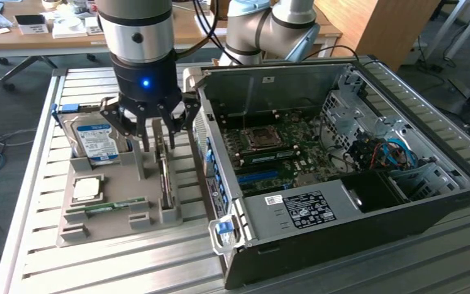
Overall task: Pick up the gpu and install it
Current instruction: 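Pick up the gpu and move the gpu toward the slot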
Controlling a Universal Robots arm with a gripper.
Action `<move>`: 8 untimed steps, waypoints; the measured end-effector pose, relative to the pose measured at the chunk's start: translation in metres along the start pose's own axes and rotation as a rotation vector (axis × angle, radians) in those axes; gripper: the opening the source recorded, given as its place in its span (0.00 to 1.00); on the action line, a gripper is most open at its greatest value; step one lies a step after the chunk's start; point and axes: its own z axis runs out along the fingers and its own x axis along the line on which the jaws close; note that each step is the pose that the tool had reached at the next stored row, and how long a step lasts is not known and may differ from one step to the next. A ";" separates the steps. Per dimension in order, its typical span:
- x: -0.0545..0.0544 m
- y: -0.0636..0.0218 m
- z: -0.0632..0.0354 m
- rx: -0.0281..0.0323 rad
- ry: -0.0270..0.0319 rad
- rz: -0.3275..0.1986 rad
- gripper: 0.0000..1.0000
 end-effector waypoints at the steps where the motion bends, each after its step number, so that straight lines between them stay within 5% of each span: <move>1: 0.000 -0.0001 0.0015 -0.0001 -0.0001 0.000 0.47; 8: 0.000 -0.0003 0.0063 0.0001 0.0001 0.000 0.47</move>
